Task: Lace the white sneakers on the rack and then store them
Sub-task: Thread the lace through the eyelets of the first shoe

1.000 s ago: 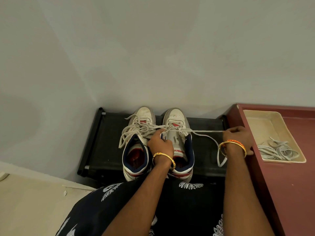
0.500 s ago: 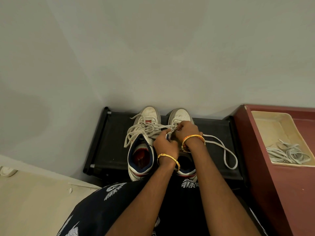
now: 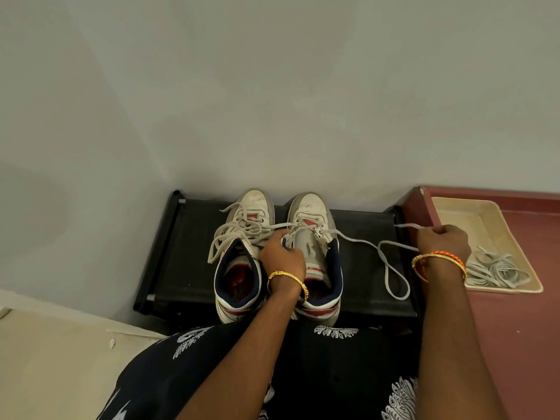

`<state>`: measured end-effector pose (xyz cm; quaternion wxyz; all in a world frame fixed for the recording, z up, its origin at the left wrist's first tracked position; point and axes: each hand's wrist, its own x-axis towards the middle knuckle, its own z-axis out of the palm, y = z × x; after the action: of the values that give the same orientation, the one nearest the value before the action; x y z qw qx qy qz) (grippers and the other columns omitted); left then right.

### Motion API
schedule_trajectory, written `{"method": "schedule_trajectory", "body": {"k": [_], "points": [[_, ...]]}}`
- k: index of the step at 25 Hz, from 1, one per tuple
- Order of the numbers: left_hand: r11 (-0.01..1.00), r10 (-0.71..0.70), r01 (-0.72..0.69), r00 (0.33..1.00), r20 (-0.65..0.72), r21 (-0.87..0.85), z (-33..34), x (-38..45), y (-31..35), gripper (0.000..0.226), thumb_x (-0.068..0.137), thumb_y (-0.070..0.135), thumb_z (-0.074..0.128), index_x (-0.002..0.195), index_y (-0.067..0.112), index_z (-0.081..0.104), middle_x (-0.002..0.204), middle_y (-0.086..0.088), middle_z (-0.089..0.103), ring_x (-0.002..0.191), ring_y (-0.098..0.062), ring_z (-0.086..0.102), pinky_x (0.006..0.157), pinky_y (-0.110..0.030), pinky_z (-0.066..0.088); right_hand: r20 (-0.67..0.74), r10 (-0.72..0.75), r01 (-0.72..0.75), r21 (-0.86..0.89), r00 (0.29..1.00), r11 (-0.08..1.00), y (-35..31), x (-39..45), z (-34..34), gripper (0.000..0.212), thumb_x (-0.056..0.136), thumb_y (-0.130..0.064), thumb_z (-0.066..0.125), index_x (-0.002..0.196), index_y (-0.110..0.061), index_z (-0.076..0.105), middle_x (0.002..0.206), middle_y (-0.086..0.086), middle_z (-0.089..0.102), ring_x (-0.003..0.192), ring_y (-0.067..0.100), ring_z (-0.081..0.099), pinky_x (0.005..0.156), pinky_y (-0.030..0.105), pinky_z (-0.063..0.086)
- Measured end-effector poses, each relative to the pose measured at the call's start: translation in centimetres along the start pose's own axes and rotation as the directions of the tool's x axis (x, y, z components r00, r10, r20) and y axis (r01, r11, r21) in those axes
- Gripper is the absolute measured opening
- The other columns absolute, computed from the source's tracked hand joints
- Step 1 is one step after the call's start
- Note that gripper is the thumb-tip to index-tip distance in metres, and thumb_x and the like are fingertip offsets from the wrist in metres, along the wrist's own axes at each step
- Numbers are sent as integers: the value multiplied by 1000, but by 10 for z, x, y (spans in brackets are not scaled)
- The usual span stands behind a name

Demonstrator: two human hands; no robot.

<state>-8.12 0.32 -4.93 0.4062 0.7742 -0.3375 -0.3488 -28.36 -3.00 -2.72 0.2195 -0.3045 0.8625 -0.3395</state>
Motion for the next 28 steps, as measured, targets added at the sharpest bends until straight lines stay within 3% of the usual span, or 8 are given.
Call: {"method": "schedule_trajectory", "body": {"k": [4, 6, 10, 13, 18, 23, 25, 28], "points": [[991, 67, -75, 995, 71, 114, 0, 3, 2, 40, 82, -3, 54, 119, 11, 61, 115, -9, 65, 103, -24, 60, 86, -27, 48, 31, -30, 29, 12, 999, 999, 3, -10, 16, 22, 85, -23, 60, 101, -10, 68, 101, 13, 64, 102, 33, 57, 95, 49, 44], [965, 147, -166, 984, 103, 206, 1, 8, 4, 39, 84, 4, 54, 122, 13, 59, 119, -7, 63, 108, -24, 59, 92, -34, 49, 93, -101, 102, -6, 991, 995, -13, -22, 32, 33, 82, -32, 60, 109, -15, 66, 114, 11, 62, 112, 33, 52, 99, 53, 38], [843, 338, -400, 914, 225, 360, 1, 21, 11, 37, 86, 10, 53, 122, 14, 60, 118, -7, 63, 109, -25, 58, 93, -37, 46, 498, -193, 384, -317, 845, 867, -40, -62, 62, 47, 82, -45, 59, 120, -18, 60, 134, 10, 45, 128, 33, 37, 108, 50, 28], [773, 398, -486, 872, 284, 408, 1, 29, 17, 36, 88, 7, 51, 121, 15, 62, 119, -7, 64, 110, -24, 57, 94, -35, 44, 560, -189, 464, -403, 807, 789, -42, -84, 83, 40, 92, -36, 52, 124, -11, 54, 129, 13, 51, 121, 31, 48, 101, 45, 40], [640, 424, -601, 796, 432, 479, 6, 34, 21, 29, 90, 10, 52, 116, 17, 65, 112, -9, 67, 104, -27, 61, 87, -35, 48, 493, -132, 352, -386, 860, 853, -44, -68, 91, 33, 91, -29, 56, 118, -9, 60, 114, 13, 63, 104, 30, 60, 79, 34, 47], [529, 367, -566, 824, 431, 632, 6, 42, 28, 34, 90, 5, 48, 114, 22, 65, 108, -6, 67, 101, -27, 61, 76, -31, 44, 589, 98, -21, -135, 802, 991, -32, -29, 77, 11, 80, -13, 70, 72, -7, 67, 90, 14, 69, 79, 24, 61, 70, 31, 50], [469, 385, -581, 812, 438, 665, 10, 41, 34, 36, 89, 1, 45, 111, 20, 66, 106, -6, 66, 100, -27, 60, 74, -31, 39, 621, 148, -104, -107, 770, 989, -33, -24, 75, 6, 79, -5, 71, 76, -2, 68, 88, 14, 69, 78, 23, 62, 76, 35, 52], [413, 399, -602, 794, 459, 683, 18, 42, 39, 37, 89, 1, 46, 114, 19, 64, 112, -7, 64, 109, -28, 55, 85, -35, 40, 656, 154, -146, -67, 739, 987, -40, -30, 70, 10, 81, -1, 68, 89, 4, 69, 73, 7, 63, 66, 15, 57, 59, 27, 45]]}}
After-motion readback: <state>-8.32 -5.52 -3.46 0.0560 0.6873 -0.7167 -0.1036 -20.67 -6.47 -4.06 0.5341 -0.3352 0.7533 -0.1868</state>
